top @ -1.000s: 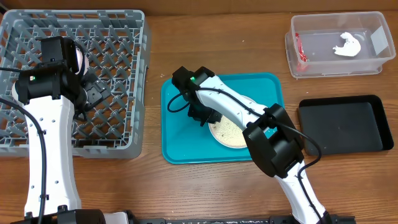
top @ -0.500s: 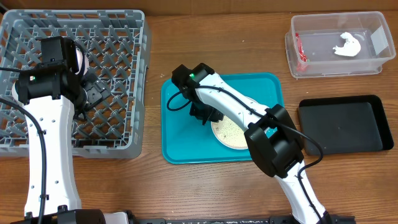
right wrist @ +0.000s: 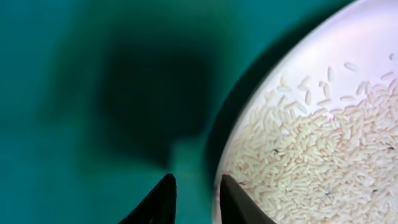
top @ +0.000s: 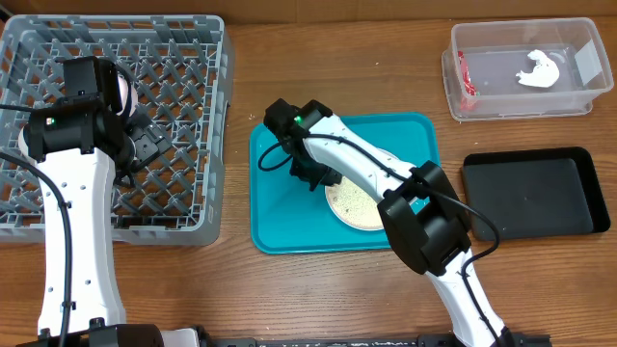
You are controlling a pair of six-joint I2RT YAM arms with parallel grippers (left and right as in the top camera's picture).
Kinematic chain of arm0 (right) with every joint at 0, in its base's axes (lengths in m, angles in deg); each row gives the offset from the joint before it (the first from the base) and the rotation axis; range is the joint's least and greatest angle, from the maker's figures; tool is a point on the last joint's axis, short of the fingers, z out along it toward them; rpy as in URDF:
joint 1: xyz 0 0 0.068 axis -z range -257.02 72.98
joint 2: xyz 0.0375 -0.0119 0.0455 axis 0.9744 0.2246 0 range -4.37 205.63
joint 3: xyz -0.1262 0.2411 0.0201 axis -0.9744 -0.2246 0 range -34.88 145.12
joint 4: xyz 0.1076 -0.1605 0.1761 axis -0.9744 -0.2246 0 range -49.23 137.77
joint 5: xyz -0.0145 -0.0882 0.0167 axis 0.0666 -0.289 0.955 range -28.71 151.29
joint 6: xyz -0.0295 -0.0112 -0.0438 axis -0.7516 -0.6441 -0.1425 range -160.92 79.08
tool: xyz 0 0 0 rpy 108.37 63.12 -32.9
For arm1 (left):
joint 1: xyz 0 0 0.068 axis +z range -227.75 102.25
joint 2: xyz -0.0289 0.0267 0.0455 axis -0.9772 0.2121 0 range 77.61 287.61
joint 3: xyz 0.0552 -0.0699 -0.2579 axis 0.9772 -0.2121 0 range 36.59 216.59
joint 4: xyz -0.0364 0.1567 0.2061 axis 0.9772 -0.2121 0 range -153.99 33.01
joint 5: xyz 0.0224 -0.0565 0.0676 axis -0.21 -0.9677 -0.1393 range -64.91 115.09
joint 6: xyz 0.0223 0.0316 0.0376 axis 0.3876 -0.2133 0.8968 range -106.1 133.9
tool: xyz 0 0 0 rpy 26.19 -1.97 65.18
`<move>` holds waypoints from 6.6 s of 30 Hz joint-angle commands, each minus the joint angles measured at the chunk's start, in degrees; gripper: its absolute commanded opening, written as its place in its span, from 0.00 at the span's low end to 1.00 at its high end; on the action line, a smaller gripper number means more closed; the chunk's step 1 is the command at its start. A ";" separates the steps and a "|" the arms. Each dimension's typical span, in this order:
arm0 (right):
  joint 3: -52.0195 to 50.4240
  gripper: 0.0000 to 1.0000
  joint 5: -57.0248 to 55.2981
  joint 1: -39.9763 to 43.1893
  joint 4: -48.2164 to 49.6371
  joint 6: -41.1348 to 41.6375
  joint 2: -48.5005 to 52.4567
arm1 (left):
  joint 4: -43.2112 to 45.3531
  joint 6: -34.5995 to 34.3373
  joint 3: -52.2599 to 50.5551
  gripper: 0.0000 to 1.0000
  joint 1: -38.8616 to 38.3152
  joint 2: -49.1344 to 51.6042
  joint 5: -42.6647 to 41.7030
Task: Sort waste into correct bins and load items into the dishwasher
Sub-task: 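Move the right gripper to the plate and grasp its left rim, then lift the plate and carry it right over the black tray, then tilt the plate to pour the rice onto the black tray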
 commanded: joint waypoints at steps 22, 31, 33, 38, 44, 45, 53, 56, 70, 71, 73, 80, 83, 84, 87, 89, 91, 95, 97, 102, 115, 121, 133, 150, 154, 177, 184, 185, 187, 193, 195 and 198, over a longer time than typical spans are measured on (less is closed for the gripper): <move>-1.90 0.20 -0.31 -0.35 1.55 0.39 -0.11 | 0.02 0.87 -0.31 1.00 0.04 0.24 0.20; -4.44 0.04 0.46 -0.39 2.69 0.44 -0.13 | 0.02 0.87 -0.31 1.00 0.04 0.24 0.17; -4.44 0.04 -0.04 -0.39 2.03 0.44 -0.13 | 0.02 0.87 -0.31 1.00 0.04 0.24 0.17; -4.39 0.04 -4.24 -0.39 -0.09 0.02 -0.13 | 0.02 0.87 -0.31 1.00 0.04 0.24 0.17; -4.39 0.04 -11.69 -0.39 -2.97 -3.91 -0.13 | 0.02 0.87 -0.31 1.00 0.04 0.24 0.20; -4.39 0.04 -12.66 -0.39 -3.91 -4.11 -0.13 | 0.02 0.87 -0.31 1.00 0.04 0.24 0.17; -4.07 0.04 -18.14 -0.39 -7.45 -4.11 -0.13 | 0.02 0.87 -0.31 1.00 0.04 0.24 0.17; -2.80 0.04 -19.41 -0.35 -9.25 -4.09 -0.13 | 0.02 0.87 -0.31 1.00 0.04 0.24 0.20; 0.44 0.04 -26.47 1.44 -16.15 -2.27 -0.13 | 0.02 0.87 -0.31 1.00 0.04 0.24 0.20; 0.44 0.04 -26.58 1.92 -16.11 -2.19 -0.13 | 0.02 0.87 -0.31 1.00 0.04 0.24 0.17; 0.50 0.04 -27.41 3.21 -16.41 -1.20 -0.20 | 0.02 0.87 -0.28 1.00 0.04 0.24 0.20; 7.28 0.04 -26.16 10.91 -21.22 -1.22 -0.87 | 0.02 0.87 -0.31 1.00 0.04 0.24 0.20; 11.63 0.04 -25.49 14.84 -22.91 -1.27 -2.12 | 0.02 0.87 -0.31 1.00 0.04 0.24 0.17; 12.87 0.04 -25.20 16.17 -23.10 -1.66 -2.62 | 0.02 0.87 -0.31 1.00 0.04 0.24 0.20; 16.17 0.04 -23.02 20.57 -23.23 -5.01 -4.11 | 0.02 0.87 -0.31 1.00 0.04 0.24 0.20; 18.08 0.04 -20.92 23.87 -23.15 -7.19 -4.92 | 0.02 0.87 -0.31 1.00 0.04 0.24 0.17; 19.52 0.04 -18.21 27.47 -22.86 -8.79 -5.51 | 0.02 0.87 -0.31 1.00 0.04 0.24 0.20; 21.00 0.04 -11.58 35.50 -22.67 -10.78 -6.16 | 0.02 0.87 -0.31 1.00 0.04 0.24 0.20; 21.00 0.04 -8.48 39.15 -22.43 -10.78 -6.21 | 0.02 0.87 -0.31 1.00 0.04 0.24 0.20; 21.00 0.04 4.39 48.98 -19.78 -16.48 -6.21 | 0.02 0.87 -0.31 1.00 0.04 0.24 0.20; 20.94 0.04 29.27 64.48 -18.32 -25.88 -6.21 | 0.02 0.87 -0.31 1.00 0.04 0.24 0.17; 20.94 0.04 36.48 67.01 -19.04 -28.57 -6.21 | 0.02 0.87 -0.31 1.00 0.04 0.24 0.17; 20.94 0.04 56.52 75.25 -23.56 -31.10 -6.21 | 0.02 0.87 -0.28 1.00 0.04 0.24 0.20; 10.56 0.04 64.89 81.85 -24.00 -37.05 -6.21 | 0.02 0.87 -0.31 1.00 0.04 0.24 0.17; 7.39 0.04 69.92 81.92 -24.00 -39.21 -6.21 | 0.02 0.87 -0.31 1.00 0.04 0.24 0.17; 5.14 0.04 80.00 84.11 -24.00 -44.87 -14.27 | 0.02 0.87 -0.31 1.00 0.04 0.24 0.20; 5.09 0.04 79.19 84.43 -23.98 -43.12 -15.34 | 0.02 0.87 -0.31 1.00 0.04 0.24 0.20; 5.14 0.04 77.79 84.48 -23.65 -42.71 -15.54 | 0.02 0.87 -0.31 1.00 0.04 0.24 0.17; 5.11 0.04 74.23 84.76 -23.04 -39.87 -15.47 | 0.02 0.87 -0.28 1.00 0.04 0.24 0.17; 5.01 0.04 72.50 84.80 -24.00 -43.10 -16.04 | 0.02 0.87 -0.31 1.00 0.04 0.24 0.20; 5.01 0.04 73.53 84.46 -24.00 -43.80 -16.55 | 0.02 0.87 -0.31 1.00 0.04 0.24 0.20; 5.03 0.04 73.55 84.32 -24.00 -43.21 -17.38 | 0.02 0.87 -0.31 1.00 0.04 0.24 0.20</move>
